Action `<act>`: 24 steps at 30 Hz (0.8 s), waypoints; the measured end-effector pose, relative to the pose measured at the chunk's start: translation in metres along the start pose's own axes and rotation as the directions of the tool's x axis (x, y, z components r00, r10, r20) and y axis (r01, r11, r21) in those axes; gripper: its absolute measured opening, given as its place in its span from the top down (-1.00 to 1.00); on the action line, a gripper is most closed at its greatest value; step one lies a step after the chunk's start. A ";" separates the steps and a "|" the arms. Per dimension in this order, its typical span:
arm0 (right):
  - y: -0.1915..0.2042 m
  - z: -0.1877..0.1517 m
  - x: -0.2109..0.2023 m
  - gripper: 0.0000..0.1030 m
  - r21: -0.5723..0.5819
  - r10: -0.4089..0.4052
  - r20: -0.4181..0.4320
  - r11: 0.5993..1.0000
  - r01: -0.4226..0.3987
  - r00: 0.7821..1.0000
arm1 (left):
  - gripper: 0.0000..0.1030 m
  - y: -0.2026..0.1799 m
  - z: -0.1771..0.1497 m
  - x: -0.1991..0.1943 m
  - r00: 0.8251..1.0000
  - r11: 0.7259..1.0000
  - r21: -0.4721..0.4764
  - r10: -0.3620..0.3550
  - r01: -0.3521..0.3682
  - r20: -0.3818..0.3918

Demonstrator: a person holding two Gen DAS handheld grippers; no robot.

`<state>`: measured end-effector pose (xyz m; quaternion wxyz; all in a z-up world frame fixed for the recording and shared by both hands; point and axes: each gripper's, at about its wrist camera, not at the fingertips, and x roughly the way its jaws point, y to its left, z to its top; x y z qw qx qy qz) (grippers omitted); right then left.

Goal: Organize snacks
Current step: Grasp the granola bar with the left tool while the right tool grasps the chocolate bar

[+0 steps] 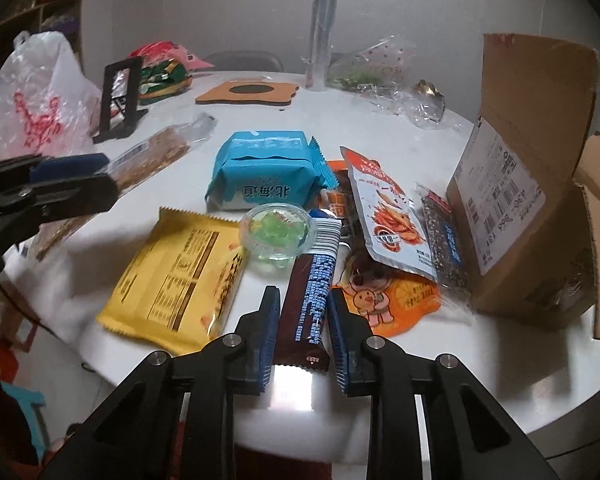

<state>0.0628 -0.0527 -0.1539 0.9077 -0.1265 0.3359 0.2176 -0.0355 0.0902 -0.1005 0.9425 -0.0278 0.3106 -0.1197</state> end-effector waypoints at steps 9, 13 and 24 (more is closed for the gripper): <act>0.004 0.007 0.008 0.55 0.006 -0.051 0.028 0.999 0.051 0.998 | 0.20 0.000 0.001 0.000 1.000 1.000 0.001 0.002 -0.002 0.003; 0.007 0.008 0.010 0.55 0.015 -0.072 0.041 0.997 0.072 0.997 | 0.20 0.001 0.001 -0.001 1.000 1.000 -0.001 0.004 -0.004 0.007; 0.006 0.004 0.004 0.71 0.000 -0.115 0.056 0.993 0.116 0.992 | 0.20 0.000 0.004 -0.007 1.000 1.000 0.005 0.014 -0.014 0.019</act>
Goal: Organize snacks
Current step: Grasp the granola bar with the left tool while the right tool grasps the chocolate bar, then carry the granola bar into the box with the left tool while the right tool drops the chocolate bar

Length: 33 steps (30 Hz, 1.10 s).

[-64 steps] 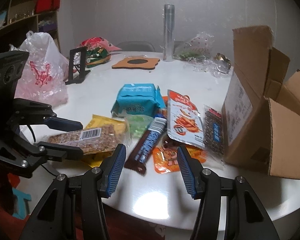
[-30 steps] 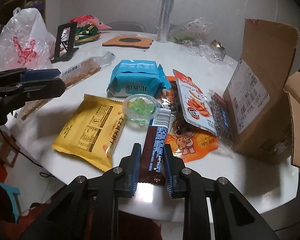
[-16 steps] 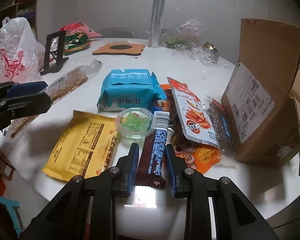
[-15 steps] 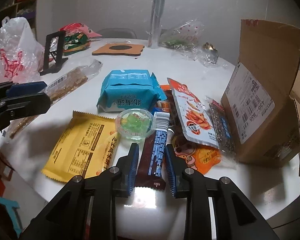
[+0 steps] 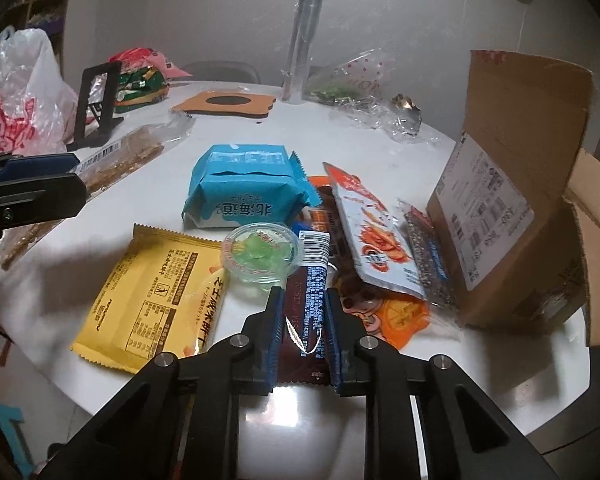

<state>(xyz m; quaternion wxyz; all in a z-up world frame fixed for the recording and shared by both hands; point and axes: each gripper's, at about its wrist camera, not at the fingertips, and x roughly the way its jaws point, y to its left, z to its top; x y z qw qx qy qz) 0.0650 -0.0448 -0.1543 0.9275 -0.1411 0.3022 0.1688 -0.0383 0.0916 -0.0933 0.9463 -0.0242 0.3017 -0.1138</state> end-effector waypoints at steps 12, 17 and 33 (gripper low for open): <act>-0.016 0.002 -0.030 0.71 0.009 0.099 0.061 0.995 -0.100 0.993 | 0.20 -0.005 0.019 -0.011 0.999 1.000 0.003 0.029 -0.030 0.030; -0.016 0.014 -0.041 0.71 -0.006 0.226 0.096 0.974 -0.226 0.969 | 0.20 -0.010 0.038 -0.020 0.996 0.998 0.002 0.057 -0.057 0.062; -0.127 0.050 -0.139 0.71 0.016 0.102 0.409 0.993 -0.119 0.907 | 0.20 -0.144 0.159 0.005 0.981 0.957 0.277 -0.129 0.085 0.145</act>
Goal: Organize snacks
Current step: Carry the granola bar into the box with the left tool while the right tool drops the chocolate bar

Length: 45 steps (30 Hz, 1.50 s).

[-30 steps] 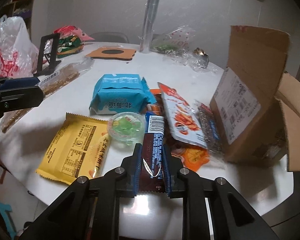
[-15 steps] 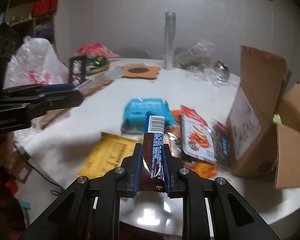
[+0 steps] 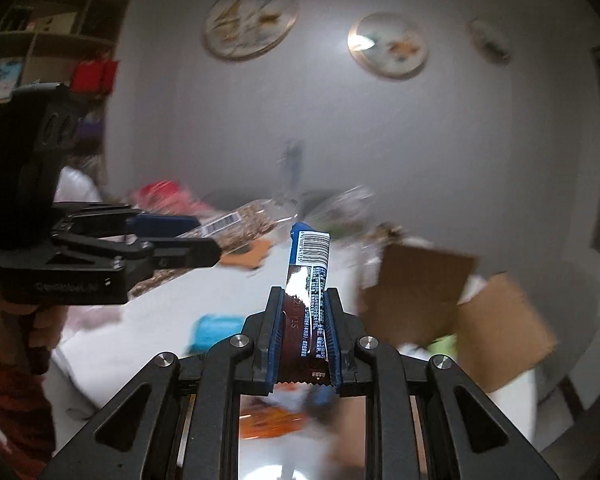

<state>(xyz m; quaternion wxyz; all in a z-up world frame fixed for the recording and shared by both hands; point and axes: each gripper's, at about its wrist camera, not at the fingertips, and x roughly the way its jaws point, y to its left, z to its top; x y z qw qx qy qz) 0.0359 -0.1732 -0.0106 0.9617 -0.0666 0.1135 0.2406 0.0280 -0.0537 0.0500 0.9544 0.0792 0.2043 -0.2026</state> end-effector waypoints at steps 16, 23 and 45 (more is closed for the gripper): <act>-0.130 -0.002 0.019 0.72 0.161 -0.084 -0.098 0.982 0.100 0.992 | 0.20 -0.056 0.065 0.136 0.961 0.987 0.063 -0.126 0.146 -0.246; -0.149 0.006 0.027 0.72 0.142 -0.098 -0.130 0.983 0.116 0.987 | 0.20 -0.047 0.071 0.151 0.961 0.991 0.038 -0.112 0.125 -0.252; -0.155 0.011 0.038 0.69 0.152 0.014 -0.196 0.988 0.016 0.980 | -0.18 -0.044 0.064 0.160 0.947 0.992 0.039 -0.106 0.124 -0.304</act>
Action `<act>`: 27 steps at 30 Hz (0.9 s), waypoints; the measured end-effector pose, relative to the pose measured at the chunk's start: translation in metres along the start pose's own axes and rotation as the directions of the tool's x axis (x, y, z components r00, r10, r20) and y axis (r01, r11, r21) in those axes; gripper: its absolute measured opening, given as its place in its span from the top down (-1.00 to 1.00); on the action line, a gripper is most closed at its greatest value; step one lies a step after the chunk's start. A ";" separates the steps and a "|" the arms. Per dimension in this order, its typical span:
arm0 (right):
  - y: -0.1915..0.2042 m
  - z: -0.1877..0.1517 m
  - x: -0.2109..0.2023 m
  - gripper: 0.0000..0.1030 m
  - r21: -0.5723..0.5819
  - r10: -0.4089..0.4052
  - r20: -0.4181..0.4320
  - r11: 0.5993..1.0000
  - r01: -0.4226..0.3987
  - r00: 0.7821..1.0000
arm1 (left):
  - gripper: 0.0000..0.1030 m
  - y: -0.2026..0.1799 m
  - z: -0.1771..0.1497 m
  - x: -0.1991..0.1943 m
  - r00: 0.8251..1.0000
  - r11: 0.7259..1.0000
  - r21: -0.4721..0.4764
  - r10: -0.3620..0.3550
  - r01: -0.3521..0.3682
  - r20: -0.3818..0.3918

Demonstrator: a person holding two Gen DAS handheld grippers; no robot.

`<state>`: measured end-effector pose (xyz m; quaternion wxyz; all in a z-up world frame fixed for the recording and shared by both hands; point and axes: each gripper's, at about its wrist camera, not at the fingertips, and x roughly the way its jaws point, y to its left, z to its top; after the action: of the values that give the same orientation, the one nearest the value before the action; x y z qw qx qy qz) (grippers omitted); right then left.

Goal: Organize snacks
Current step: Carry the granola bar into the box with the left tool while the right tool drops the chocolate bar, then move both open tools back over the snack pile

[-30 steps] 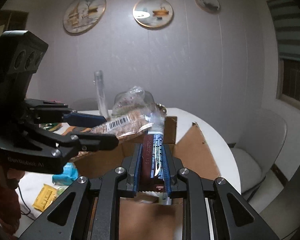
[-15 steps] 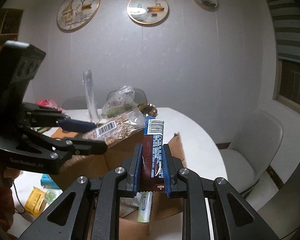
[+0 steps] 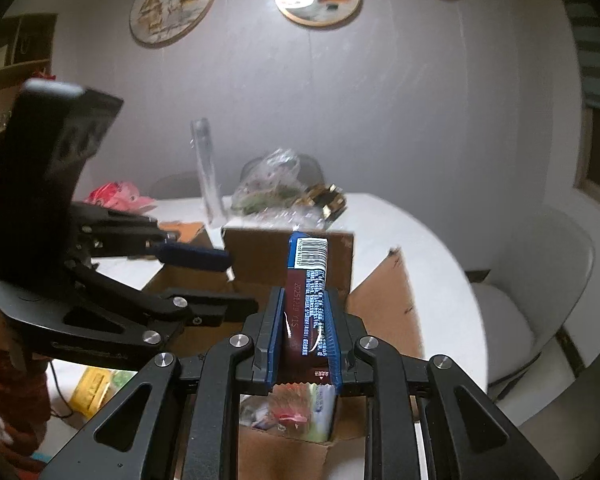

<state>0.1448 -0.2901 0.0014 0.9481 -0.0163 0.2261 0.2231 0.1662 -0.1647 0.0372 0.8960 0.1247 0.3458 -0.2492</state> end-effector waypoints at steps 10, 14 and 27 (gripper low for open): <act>0.013 0.002 0.020 0.35 -0.013 0.036 -0.074 0.999 -0.037 0.997 | -0.61 0.020 -0.019 -0.059 0.990 0.995 -0.056 0.088 -0.082 0.113; 0.023 0.005 0.012 0.35 -0.027 0.047 -0.060 0.998 -0.048 0.997 | -0.69 0.031 -0.033 -0.085 0.981 0.989 -0.100 0.127 -0.113 0.146; 0.140 -0.001 -0.025 0.35 -0.219 0.189 0.006 0.958 -0.183 0.982 | -0.88 0.073 -0.131 -0.178 0.936 0.941 -0.258 0.277 -0.218 0.218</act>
<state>0.0640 -0.1746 0.0218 0.9184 -0.0956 0.1881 0.3347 0.0186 0.0130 0.0666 0.9652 0.0305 0.2373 -0.1057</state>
